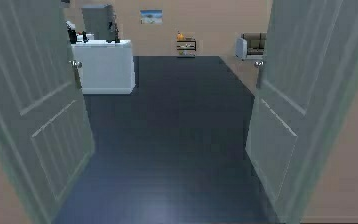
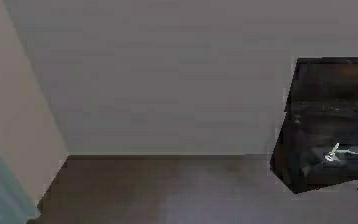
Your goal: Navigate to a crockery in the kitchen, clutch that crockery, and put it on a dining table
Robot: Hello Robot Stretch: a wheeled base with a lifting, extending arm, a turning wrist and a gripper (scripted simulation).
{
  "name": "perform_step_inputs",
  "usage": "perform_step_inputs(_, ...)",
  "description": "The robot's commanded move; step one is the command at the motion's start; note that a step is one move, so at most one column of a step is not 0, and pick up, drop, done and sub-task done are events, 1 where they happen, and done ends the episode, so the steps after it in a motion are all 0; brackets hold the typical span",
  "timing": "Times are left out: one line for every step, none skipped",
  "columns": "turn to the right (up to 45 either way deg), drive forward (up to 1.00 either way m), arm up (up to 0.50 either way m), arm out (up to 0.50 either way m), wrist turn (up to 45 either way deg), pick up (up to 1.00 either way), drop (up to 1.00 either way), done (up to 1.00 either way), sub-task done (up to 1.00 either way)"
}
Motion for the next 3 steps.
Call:
perform_step_inputs(0.0,1.0,0.0,0.0,0.0,0.0,0.0,0.0,0.0)
perform_step_inputs(0.0,1.0,0.0,0.0,0.0,0.0,0.0,0.0,0.0)
perform_step_inputs(0.0,1.0,0.0,0.0,0.0,0.0,0.0,0.0,0.0)
